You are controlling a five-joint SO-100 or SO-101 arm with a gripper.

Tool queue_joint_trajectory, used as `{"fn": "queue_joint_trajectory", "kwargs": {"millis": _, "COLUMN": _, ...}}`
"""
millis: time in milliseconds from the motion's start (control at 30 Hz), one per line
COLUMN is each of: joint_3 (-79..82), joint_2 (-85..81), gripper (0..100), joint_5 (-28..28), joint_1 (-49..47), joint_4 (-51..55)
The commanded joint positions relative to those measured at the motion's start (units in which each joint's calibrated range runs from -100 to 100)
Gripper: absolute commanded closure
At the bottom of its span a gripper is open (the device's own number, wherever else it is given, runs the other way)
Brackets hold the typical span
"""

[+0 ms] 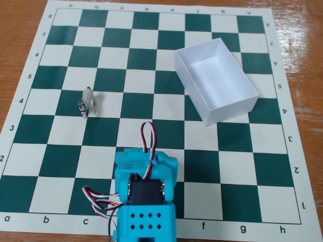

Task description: Grab the toy horse and put it in the box.

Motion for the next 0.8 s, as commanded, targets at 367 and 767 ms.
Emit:
{"fn": "queue_joint_trajectory", "kwargs": {"millis": 367, "joint_3": -15.5, "joint_2": 16.0, "gripper": 67, "joint_5": -4.8, "joint_1": -12.6, "joint_4": -7.1}}
{"fn": "queue_joint_trajectory", "kwargs": {"millis": 767, "joint_3": -35.8, "joint_2": 44.3, "gripper": 67, "joint_5": -15.6, "joint_1": -16.9, "joint_4": -13.4}}
